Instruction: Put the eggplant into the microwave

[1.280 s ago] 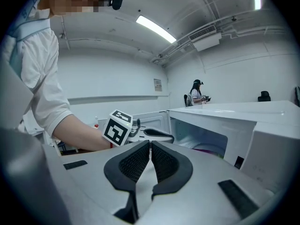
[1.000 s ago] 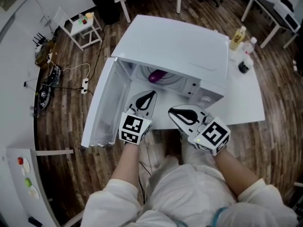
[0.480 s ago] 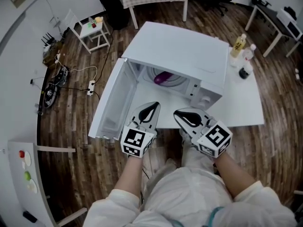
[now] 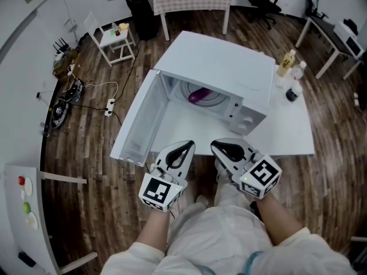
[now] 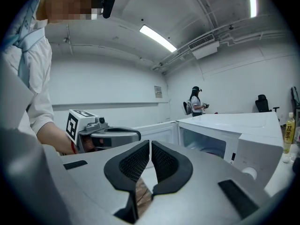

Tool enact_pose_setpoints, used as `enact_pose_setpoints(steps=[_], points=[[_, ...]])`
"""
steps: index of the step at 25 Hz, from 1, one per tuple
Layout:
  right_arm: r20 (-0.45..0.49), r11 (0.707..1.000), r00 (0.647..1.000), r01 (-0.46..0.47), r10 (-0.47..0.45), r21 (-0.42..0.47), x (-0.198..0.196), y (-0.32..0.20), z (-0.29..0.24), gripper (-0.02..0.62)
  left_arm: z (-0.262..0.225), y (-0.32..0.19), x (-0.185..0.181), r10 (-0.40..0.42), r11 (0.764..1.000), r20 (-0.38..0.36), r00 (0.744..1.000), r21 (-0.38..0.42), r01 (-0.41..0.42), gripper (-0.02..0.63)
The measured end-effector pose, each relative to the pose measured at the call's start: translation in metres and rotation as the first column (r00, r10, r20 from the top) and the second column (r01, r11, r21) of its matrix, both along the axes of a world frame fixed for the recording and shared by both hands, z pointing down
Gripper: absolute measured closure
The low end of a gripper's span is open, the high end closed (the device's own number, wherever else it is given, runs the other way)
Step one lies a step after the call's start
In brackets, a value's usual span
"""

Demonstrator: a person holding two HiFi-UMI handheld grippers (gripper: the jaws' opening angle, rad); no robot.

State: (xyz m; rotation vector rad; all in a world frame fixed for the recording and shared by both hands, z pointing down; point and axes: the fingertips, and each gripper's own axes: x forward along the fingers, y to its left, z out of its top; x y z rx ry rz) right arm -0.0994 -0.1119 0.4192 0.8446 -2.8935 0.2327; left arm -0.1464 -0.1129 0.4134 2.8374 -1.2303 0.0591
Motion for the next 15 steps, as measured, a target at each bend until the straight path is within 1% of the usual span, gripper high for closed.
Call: enact_pose_setpoints(steps=[6, 10, 15], points=[[-0.013, 1.000, 1.000, 0.020, -0.020, 0.022, 0.008, 0.028, -0.014, 0.560, -0.009, 0.033, 0.006, 0.037, 0.999, -0.033, 0.999, -0.038, -0.038, 0.604], [-0.010, 0.998, 0.999, 0.047, -0.047, 0.028, 0.019, 0.039, -0.028, 0.560, -0.022, 0.043, 0.013, 0.069, 0.997, -0.036, 0.997, -0.022, -0.070, 0.604], [-0.007, 0.997, 0.998, 0.070, -0.070, 0.039, 0.034, 0.046, -0.042, 0.560, -0.033, 0.048, 0.031, 0.111, 0.994, -0.027, 0.993, -0.008, -0.111, 0.604]])
